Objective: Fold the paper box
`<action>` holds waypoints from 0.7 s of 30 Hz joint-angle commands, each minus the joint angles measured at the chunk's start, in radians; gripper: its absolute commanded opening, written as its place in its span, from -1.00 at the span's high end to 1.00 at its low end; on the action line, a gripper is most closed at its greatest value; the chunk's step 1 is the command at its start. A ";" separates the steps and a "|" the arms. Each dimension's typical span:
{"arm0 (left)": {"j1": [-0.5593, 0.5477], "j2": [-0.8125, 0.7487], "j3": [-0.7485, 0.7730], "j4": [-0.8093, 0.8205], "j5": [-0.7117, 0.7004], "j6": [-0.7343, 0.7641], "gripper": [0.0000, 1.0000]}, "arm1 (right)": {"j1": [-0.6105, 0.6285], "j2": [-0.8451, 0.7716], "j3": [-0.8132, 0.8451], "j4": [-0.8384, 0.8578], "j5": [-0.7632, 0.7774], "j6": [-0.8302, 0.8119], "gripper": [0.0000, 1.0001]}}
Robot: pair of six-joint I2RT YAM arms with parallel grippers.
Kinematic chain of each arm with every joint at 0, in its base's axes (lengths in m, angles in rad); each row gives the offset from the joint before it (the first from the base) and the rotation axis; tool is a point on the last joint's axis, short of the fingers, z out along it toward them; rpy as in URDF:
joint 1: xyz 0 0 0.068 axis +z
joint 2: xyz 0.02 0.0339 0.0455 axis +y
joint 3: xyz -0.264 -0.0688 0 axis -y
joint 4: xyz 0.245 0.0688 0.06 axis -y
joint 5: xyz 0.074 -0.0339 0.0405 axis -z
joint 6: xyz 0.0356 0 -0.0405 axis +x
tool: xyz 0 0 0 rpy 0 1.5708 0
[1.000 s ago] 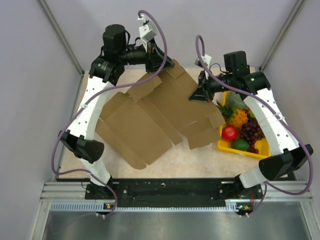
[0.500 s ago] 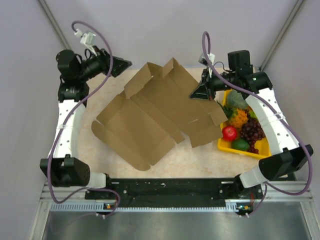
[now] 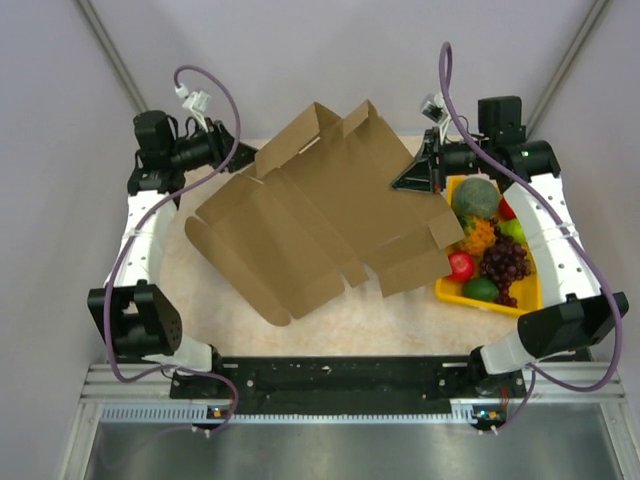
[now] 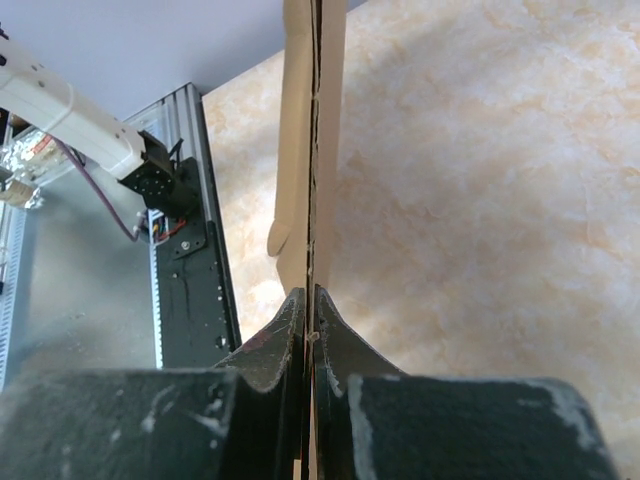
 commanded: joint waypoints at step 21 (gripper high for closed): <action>-0.071 -0.116 -0.170 0.048 0.030 0.228 -0.15 | -0.030 0.031 0.081 0.048 -0.131 0.027 1.00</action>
